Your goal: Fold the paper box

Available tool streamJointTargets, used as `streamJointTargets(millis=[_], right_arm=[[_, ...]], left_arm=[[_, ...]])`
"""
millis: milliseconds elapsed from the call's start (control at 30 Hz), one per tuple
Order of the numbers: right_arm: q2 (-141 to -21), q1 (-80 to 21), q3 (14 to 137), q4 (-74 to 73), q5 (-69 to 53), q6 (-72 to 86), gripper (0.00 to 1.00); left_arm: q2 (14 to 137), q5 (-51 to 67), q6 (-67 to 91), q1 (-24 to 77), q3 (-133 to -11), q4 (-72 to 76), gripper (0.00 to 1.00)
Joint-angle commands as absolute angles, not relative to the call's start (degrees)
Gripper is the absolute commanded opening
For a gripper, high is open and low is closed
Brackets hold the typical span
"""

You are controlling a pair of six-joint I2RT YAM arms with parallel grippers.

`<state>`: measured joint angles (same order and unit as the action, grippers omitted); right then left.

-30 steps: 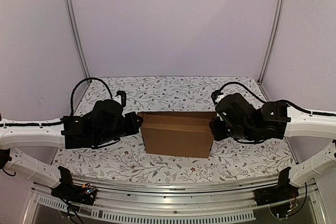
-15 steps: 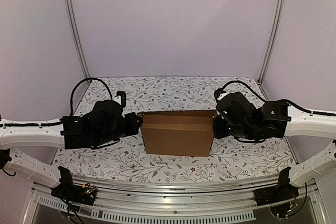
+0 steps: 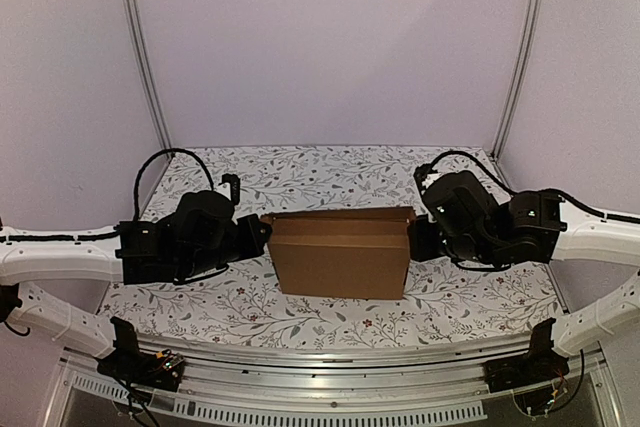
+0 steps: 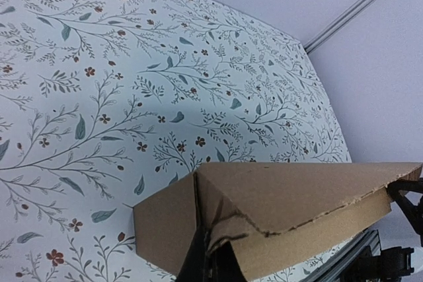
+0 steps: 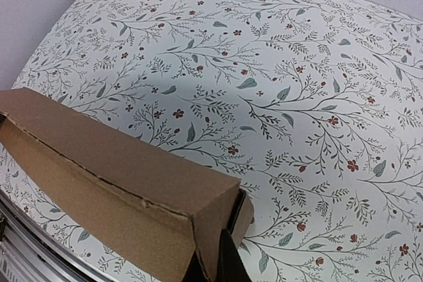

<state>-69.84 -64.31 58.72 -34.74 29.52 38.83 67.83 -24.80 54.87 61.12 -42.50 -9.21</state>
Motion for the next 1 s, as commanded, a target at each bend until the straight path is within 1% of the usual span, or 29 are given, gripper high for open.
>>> streamJointTargets(millis=[0,133,200,233,367,467,700,967], right_arm=[[-71.78,-64.50,57.65,-30.25,30.24,40.20,0.00],[-73.59,-64.91,56.73,-30.08,31.54,41.31,0.06],[-74.20,-65.59,56.24,-30.26,32.88,41.92,0.12],[-74.54,-65.96,56.05,-30.32,33.31,42.34,0.14],[-75.38,-66.90,55.27,-30.22,33.82,44.08,0.15],[-75.67,-67.69,54.78,-30.30,34.34,45.50,0.19],[-73.92,-67.86,56.42,-32.16,38.53,44.26,0.24],[-71.34,-67.79,59.74,-33.98,42.47,39.90,0.24]], left_arm=[[71.50,-18.91,54.75,62.77,-38.06,-27.16,0.00],[71.53,-18.89,54.85,62.80,-38.14,-27.10,0.00],[71.56,-18.81,54.81,62.84,-38.23,-27.03,0.00],[71.67,-18.81,54.76,62.76,-38.28,-27.02,0.00],[72.03,-18.57,54.59,62.77,-38.56,-26.85,0.00],[72.09,-18.61,54.41,62.83,-38.67,-26.80,0.00],[72.12,-18.43,54.49,62.85,-38.46,-26.62,0.00],[71.74,-18.69,54.58,62.85,-38.27,-26.80,0.00]])
